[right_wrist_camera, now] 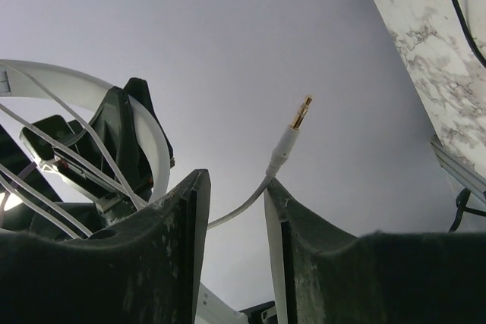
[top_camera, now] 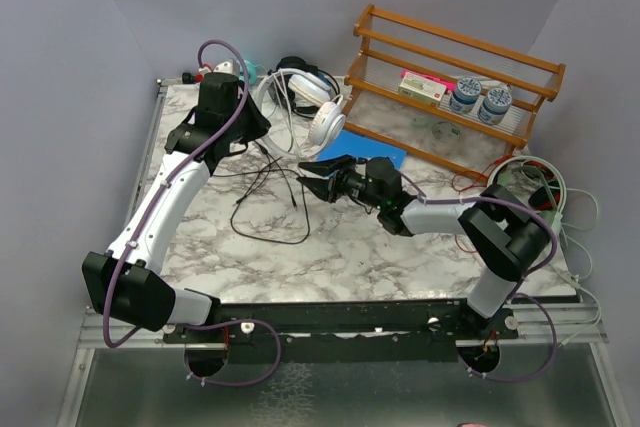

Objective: Wrap the headphones
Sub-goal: Wrap the headphones cable around the headphones.

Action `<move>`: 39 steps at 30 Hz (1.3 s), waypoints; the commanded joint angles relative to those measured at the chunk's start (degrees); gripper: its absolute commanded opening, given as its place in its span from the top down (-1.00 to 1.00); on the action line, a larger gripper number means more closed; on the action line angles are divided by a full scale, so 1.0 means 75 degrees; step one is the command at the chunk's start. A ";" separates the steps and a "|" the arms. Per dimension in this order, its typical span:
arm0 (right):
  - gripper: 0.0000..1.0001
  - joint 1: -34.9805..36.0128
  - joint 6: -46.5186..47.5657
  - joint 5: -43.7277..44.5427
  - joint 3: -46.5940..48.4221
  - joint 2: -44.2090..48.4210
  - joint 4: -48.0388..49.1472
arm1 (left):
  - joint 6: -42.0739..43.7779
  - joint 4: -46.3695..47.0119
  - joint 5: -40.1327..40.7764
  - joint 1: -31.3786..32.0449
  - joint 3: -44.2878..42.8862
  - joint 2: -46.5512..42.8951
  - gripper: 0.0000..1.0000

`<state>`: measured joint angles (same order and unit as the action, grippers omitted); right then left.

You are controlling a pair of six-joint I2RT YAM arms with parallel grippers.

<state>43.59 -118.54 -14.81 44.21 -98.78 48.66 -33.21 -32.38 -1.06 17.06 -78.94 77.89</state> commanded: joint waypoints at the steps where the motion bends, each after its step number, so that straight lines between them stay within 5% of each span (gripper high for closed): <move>1: 0.16 0.0079 -0.0035 0.0100 0.0346 -0.0236 -0.0175 | -0.0178 0.0462 -0.0262 0.0011 -0.0035 -0.0040 1.00; 4: 0.23 0.0082 -0.0038 0.0114 0.0415 -0.0313 -0.0146 | -0.0177 0.0462 -0.0249 0.0011 -0.0022 -0.0063 1.00; 11: 0.97 0.0082 -0.0040 0.0157 0.0437 -0.0382 -0.0201 | -0.0166 0.0462 -0.0270 0.0011 -0.0034 -0.0085 1.00; 24: 0.99 -0.0178 0.0659 0.0601 0.0150 -0.0818 0.0156 | 0.0429 0.0064 -0.0525 0.0011 0.0054 -0.0255 1.00; 33: 0.99 -0.0735 0.3104 0.0369 0.0481 -0.1050 0.0794 | 0.1678 -0.0132 -0.2282 0.0011 0.0234 -0.0173 1.00; 39: 0.99 -0.0782 0.4365 -0.0489 0.0471 -0.1576 0.2667 | 0.2425 -0.0136 -0.2443 0.0011 0.0640 -0.0184 1.00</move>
<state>39.27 -95.35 -16.08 47.00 -106.26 60.62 -20.08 -33.06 -12.01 16.99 -75.88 77.89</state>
